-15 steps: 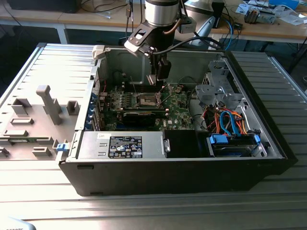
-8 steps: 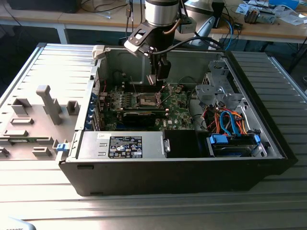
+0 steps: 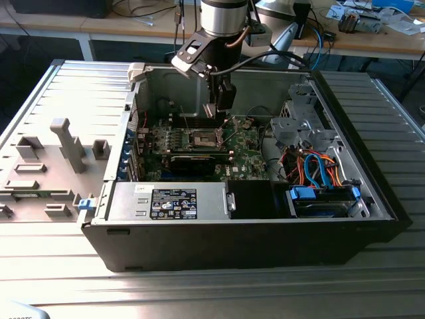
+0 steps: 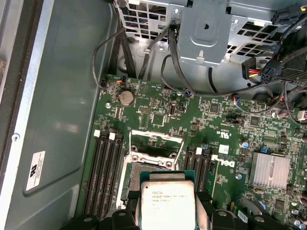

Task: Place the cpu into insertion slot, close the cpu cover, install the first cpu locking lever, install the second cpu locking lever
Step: 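Place the cpu into insertion slot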

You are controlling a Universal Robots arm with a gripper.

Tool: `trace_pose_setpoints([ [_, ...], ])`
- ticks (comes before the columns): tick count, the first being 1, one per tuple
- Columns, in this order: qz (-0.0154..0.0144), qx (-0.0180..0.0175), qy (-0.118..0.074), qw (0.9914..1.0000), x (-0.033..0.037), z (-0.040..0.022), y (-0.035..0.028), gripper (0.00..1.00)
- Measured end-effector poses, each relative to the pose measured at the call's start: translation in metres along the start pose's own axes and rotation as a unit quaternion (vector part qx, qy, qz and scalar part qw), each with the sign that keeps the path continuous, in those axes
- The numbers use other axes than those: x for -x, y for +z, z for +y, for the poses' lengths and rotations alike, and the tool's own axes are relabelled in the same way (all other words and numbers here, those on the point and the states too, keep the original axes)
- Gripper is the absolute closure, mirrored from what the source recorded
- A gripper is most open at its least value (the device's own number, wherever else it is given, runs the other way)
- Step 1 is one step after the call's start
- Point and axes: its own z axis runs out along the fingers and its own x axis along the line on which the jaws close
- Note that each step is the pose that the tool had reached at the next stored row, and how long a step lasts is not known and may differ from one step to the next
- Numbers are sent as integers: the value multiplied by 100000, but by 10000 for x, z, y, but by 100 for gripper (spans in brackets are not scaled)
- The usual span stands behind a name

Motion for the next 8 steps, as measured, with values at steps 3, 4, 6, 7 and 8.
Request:
trace_pose_setpoints([
  [3, -3, -2, 119, 100000, 0, 0, 0, 45],
  [4, -3, -2, 155, 100000, 0, 0, 0, 45],
  [6, -6, -2, 248, 100000, 0, 0, 0, 45],
  [7, -6, -2, 286, 100000, 0, 0, 0, 45],
  [8, -8, -1, 359, 99999, 0, 0, 0, 45],
])
